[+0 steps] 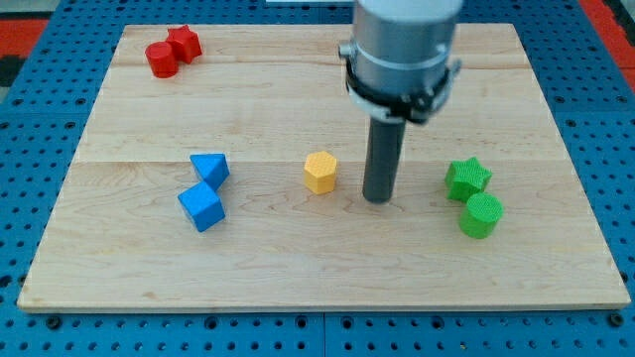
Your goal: Place the yellow hexagon between triangle and heart
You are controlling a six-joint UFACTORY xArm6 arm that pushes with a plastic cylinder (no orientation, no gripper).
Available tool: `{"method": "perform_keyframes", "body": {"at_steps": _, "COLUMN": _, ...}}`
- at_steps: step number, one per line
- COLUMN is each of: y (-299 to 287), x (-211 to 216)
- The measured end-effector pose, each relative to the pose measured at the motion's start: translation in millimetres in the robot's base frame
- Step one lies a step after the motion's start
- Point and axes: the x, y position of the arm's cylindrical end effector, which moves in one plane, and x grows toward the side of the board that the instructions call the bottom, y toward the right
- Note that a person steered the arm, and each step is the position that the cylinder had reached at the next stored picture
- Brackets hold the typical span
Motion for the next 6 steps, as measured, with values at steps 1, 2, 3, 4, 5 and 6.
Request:
{"method": "perform_keyframes", "body": {"at_steps": 1, "y": -49, "x": -18}}
{"method": "perform_keyframes", "body": {"at_steps": 2, "y": -62, "x": -74}}
{"method": "perform_keyframes", "body": {"at_steps": 3, "y": -62, "x": -113}}
{"method": "perform_keyframes", "body": {"at_steps": 4, "y": 37, "x": -100}}
{"method": "perform_keyframes", "body": {"at_steps": 5, "y": 116, "x": -180}}
{"method": "perform_keyframes", "body": {"at_steps": 6, "y": 108, "x": -244}}
